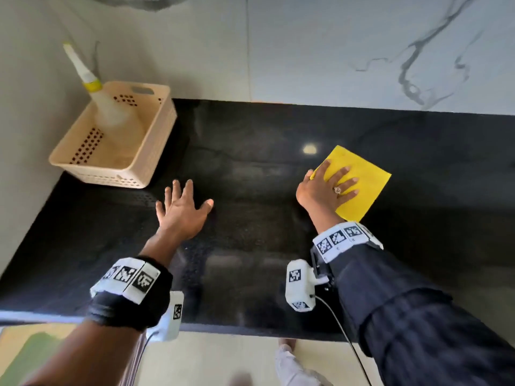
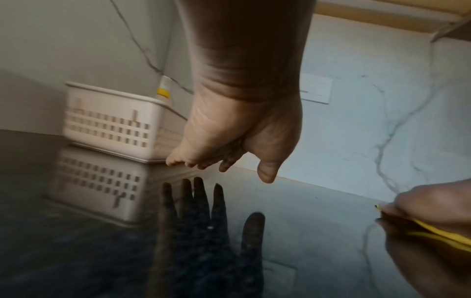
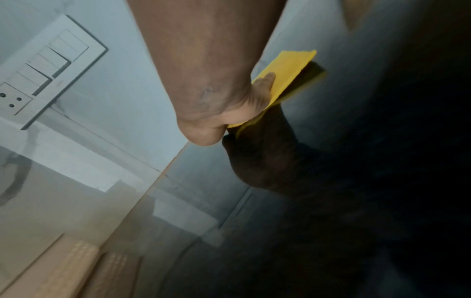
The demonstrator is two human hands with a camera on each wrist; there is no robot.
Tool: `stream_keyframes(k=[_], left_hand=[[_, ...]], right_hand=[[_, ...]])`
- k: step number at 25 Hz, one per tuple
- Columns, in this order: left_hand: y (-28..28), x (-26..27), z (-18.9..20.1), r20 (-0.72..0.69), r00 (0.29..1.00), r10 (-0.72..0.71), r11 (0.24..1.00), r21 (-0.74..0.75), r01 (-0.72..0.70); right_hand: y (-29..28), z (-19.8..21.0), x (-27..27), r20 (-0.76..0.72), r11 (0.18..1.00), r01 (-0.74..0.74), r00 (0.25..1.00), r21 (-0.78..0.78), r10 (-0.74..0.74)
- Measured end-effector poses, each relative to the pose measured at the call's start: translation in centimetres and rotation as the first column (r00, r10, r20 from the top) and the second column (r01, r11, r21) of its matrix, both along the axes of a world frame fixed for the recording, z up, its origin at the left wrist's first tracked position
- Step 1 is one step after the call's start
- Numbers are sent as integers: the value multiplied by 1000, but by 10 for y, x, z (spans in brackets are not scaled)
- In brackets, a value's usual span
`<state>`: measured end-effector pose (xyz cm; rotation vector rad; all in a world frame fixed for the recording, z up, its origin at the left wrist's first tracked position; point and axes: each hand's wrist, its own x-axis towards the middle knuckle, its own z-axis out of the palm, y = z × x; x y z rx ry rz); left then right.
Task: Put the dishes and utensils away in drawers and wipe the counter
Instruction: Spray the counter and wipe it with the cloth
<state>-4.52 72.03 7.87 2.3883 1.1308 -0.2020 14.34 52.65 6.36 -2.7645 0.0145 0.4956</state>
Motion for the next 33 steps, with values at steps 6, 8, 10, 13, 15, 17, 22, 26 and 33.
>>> stream_keyframes(k=[6,8,10,13,15,17,22,26,33], left_hand=[[22,-80,-3,195,963,189,982,-28,-187],[25,-91,0,259,918,301,953,-123,-277],[25,-102,2,306,884,353,933,-187,-308],[19,-119,2,332,871,363,929,-201,-311],[10,-138,3,364,868,337,939,-203,-279],[-3,-158,2,400,864,306,948,-208,-240],[-41,-191,-9,445,868,222,972,-176,-159],[-91,-186,-12,474,874,111,991,-124,-58],[-133,-195,-10,709,667,228,951,-310,4]], right_hand=[[99,-2,-54,91,895,-446,891,-10,445],[110,-3,-93,105,798,-603,794,4,599],[111,-4,-134,143,651,-759,646,10,750],[107,-1,-182,112,426,-900,434,91,894],[93,1,-210,87,310,-926,334,213,938],[67,1,-233,97,245,-885,306,397,947],[-28,7,-254,-137,394,-255,663,883,736],[-76,20,-232,-309,678,-186,784,711,539],[-119,72,-191,-144,468,223,970,855,-198]])
